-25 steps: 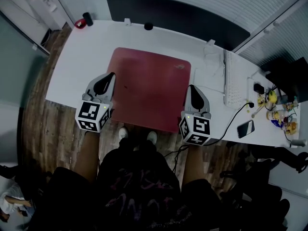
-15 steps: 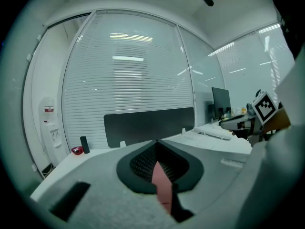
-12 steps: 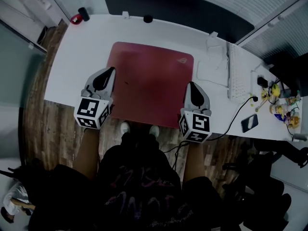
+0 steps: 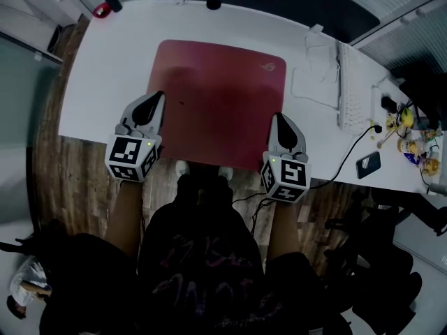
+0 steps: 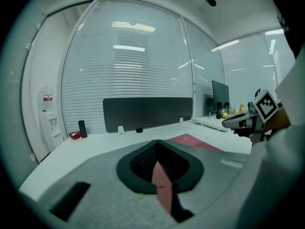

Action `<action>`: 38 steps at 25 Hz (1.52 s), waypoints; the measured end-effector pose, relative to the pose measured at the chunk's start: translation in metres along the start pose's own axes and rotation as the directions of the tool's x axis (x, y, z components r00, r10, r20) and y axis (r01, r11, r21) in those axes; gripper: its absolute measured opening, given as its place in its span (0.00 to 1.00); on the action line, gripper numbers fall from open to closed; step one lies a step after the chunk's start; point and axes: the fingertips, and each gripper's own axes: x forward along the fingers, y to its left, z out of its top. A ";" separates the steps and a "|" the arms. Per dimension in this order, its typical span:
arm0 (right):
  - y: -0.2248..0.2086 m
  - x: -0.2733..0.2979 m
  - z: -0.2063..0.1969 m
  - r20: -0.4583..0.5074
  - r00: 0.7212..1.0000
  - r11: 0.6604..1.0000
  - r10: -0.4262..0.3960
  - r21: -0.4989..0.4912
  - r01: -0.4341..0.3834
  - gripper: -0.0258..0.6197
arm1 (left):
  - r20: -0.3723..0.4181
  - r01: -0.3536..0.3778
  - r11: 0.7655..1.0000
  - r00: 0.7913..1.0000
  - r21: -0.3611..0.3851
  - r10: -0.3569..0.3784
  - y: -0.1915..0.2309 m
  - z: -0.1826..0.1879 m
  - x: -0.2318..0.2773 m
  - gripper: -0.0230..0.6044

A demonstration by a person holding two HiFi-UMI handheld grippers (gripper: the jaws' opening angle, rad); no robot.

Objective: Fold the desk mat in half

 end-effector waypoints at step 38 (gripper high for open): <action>0.057 -0.010 -0.126 -0.323 0.924 0.900 0.204 -0.309 -0.306 0.36 | -0.386 0.369 0.851 0.896 0.373 -0.220 -0.051 -0.141 -0.013 0.13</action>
